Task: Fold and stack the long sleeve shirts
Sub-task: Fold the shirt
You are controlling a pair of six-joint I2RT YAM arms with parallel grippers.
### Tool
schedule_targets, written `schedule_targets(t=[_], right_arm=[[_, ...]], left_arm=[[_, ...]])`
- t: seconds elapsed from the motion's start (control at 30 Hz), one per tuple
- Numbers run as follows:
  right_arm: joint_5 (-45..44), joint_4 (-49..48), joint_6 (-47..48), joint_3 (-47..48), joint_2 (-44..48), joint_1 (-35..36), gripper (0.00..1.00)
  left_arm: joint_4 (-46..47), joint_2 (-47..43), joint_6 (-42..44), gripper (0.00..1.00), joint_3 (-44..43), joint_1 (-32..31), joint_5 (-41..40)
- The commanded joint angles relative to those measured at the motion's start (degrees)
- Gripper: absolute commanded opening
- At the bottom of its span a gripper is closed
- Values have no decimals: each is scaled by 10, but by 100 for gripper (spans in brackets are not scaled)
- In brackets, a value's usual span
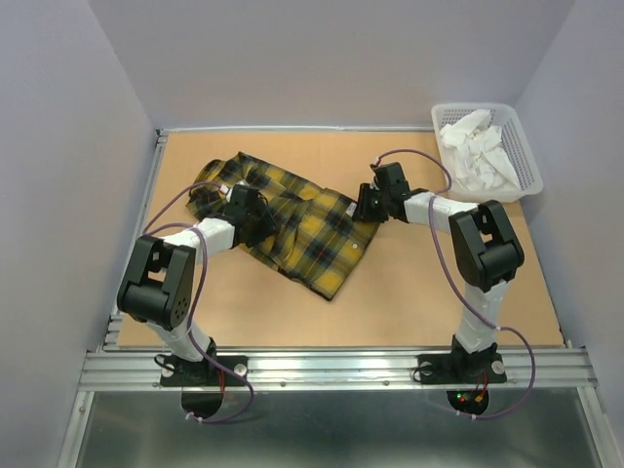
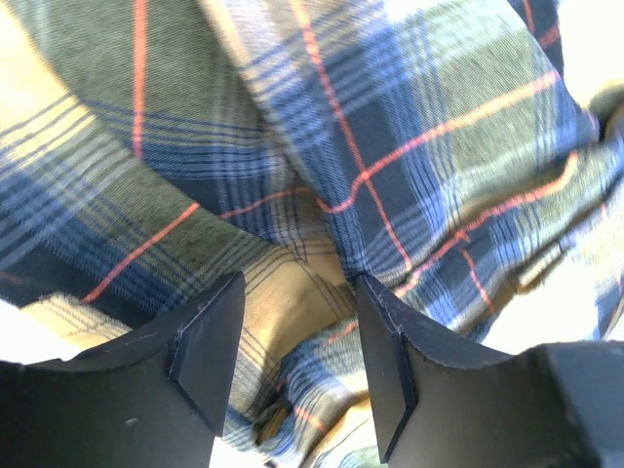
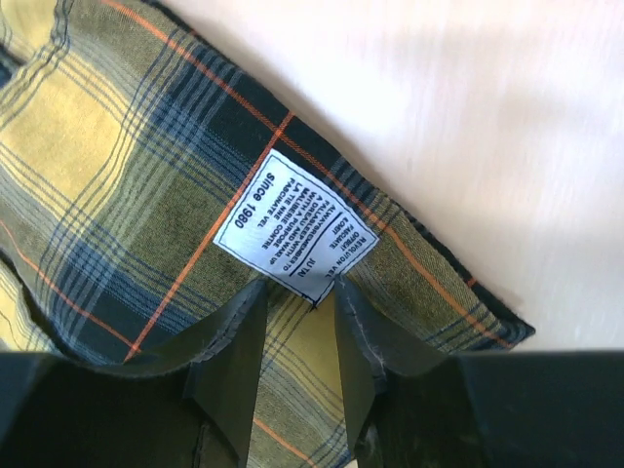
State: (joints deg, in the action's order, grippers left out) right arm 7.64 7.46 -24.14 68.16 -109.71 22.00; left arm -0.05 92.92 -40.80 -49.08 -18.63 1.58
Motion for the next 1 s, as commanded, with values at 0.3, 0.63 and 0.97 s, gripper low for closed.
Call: schedule_targets(t=[0.3, 0.63, 0.97], right_arm=[[24, -17, 23, 43, 61, -10, 50], [41, -24, -19, -61, 167, -12, 53], [59, -32, -39, -108, 184, -16, 53]], left_arm=[[12, -115, 170, 65, -44, -121, 67], [41, -56, 215, 35, -14, -225, 175], [30, 4, 224, 18, 14, -278, 185]])
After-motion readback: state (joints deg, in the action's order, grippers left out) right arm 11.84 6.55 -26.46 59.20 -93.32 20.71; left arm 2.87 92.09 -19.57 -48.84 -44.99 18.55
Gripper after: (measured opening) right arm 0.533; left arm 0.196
